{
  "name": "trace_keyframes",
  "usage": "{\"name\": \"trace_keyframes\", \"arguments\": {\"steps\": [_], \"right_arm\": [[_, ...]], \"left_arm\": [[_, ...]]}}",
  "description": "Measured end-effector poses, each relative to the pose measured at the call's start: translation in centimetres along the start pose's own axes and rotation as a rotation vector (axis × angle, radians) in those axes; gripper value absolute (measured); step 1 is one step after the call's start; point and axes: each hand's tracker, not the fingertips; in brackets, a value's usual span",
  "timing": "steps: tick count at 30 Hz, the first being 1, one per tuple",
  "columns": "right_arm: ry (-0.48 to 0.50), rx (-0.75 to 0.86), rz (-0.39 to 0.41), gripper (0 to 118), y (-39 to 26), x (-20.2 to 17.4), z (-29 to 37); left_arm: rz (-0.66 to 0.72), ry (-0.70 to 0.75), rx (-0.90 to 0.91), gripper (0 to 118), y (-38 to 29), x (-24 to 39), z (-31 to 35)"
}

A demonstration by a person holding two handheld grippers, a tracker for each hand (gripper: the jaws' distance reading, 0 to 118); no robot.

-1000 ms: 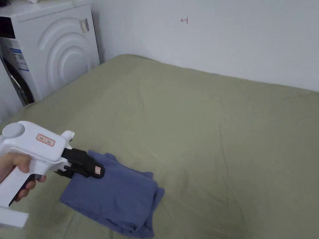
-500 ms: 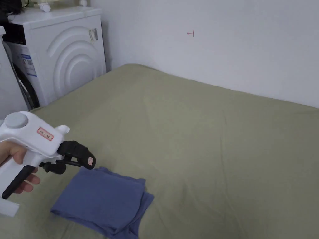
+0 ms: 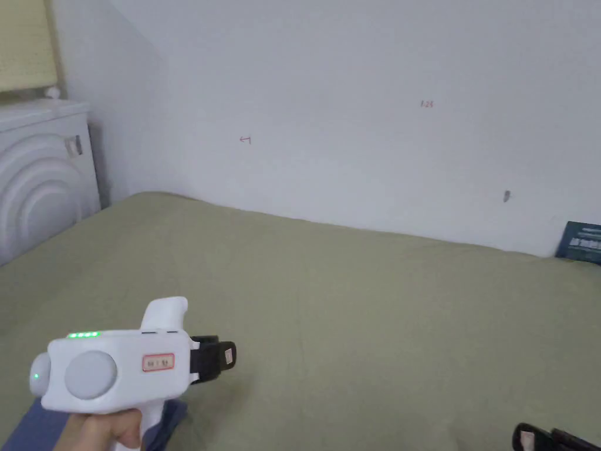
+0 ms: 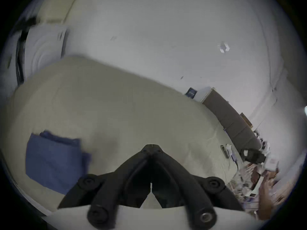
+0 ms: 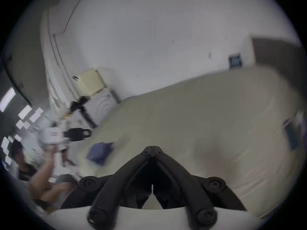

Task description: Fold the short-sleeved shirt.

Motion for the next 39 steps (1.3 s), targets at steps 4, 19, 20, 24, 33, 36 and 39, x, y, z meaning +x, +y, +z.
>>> {"name": "trace_keyframes", "arguments": {"steps": [4, 19, 20, 24, 33, 36, 39], "right_arm": [[-0.392, 0.194, 0.368, 2, 0.2, -3.9, 0.0], [-0.417, 0.437, 0.388, 2, 1.3, -6.6, 4.7], [-0.417, 0.441, 0.391, 2, 1.3, -6.7, 4.8], [-0.408, 0.447, 0.382, 2, 1.5, -7.2, 5.0], [-0.417, 0.459, 0.363, 53, 1.6, -7.6, 5.0], [-0.438, 0.452, 0.328, 118, 1.9, -7.4, 4.7], [-0.427, 0.479, 0.354, 118, 2.0, -7.6, 5.0]], "left_arm": [[-0.114, 0.147, 0.235, 0, -3.0, 9.6, -0.4], [-0.363, 0.346, 0.439, 0, -3.4, 18.3, 2.1], [-0.36, 0.333, 0.438, 0, -3.4, 18.3, 2.2], [-0.359, 0.334, 0.455, 0, -3.1, 18.6, 2.9], [-0.357, 0.342, 0.481, 45, -2.2, 18.6, 3.7], [-0.354, 0.349, 0.47, 118, -2.2, 18.4, 3.3], [-0.374, 0.352, 0.489, 118, -2.4, 18.1, 2.6]]}}
